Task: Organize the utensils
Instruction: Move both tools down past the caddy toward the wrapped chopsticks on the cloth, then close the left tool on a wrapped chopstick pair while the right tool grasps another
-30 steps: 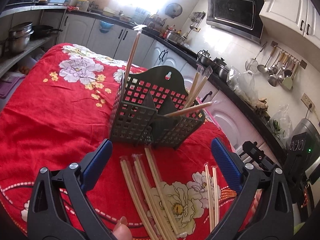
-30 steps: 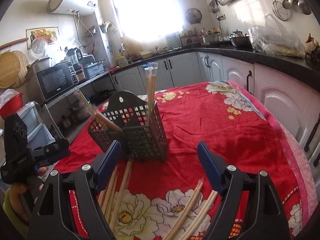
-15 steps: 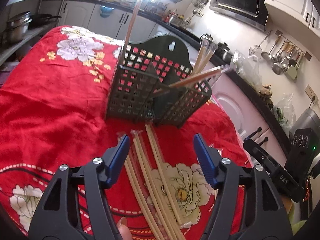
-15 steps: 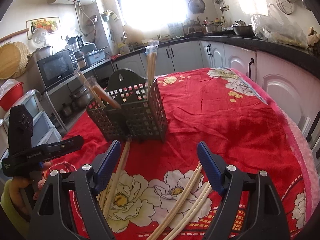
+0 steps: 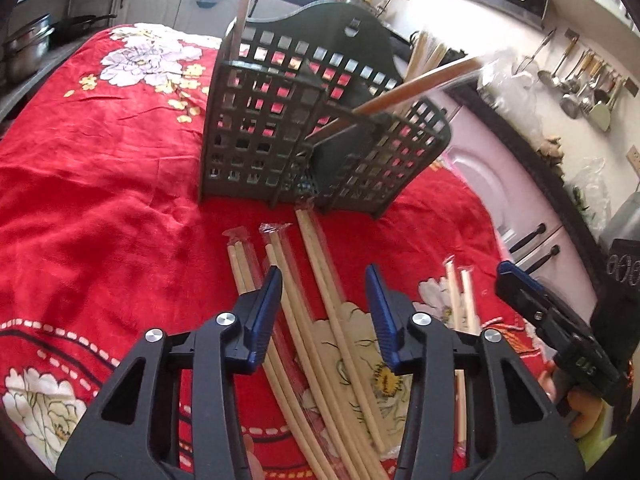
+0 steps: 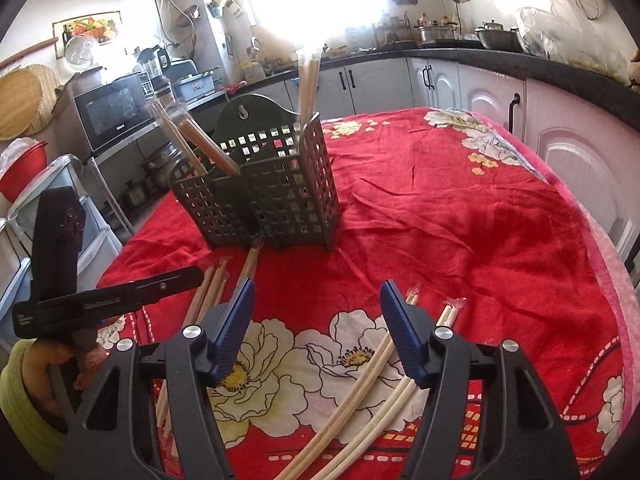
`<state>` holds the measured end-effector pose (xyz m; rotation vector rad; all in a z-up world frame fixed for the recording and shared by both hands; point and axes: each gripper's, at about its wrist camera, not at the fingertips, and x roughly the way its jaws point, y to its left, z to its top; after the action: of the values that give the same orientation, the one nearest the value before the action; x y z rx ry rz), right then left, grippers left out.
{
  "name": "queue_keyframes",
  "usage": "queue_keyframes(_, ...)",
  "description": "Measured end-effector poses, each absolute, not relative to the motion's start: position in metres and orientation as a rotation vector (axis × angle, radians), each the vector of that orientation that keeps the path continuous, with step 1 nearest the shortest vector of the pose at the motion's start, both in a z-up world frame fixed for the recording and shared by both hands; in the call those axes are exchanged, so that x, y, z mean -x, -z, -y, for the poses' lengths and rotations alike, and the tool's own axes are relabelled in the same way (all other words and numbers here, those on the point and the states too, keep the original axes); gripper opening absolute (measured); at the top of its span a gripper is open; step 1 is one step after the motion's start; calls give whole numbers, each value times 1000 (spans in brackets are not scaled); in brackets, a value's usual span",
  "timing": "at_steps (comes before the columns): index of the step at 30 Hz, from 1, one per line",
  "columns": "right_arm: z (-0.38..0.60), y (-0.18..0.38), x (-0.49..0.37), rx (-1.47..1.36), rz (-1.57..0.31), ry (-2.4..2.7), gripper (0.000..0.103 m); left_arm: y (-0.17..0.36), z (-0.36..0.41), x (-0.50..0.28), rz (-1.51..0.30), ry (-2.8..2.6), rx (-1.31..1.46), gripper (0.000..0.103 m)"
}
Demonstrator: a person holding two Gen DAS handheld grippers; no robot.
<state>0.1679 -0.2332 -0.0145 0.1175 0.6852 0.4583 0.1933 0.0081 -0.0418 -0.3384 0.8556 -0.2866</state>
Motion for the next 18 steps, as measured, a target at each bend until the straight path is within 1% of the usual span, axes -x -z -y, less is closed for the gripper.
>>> queue_keyframes(3, 234, 18, -170, -120, -699, -457, 61, 50, -7, -202, -886, 271, 336, 33)
queue_keyframes(8, 234, 25, -176, -108, -727, -448, 57, 59, -5, -218, -919, 240, 323, 33)
queue_keyframes(15, 243, 41, -197, -125, -821, -379, 51, 62, -4, -233, -938, 215, 317, 33)
queue_keyframes(18, 247, 49, -207, -137, -868, -354, 50, 64, -5, -239, -945, 205, 319, 28)
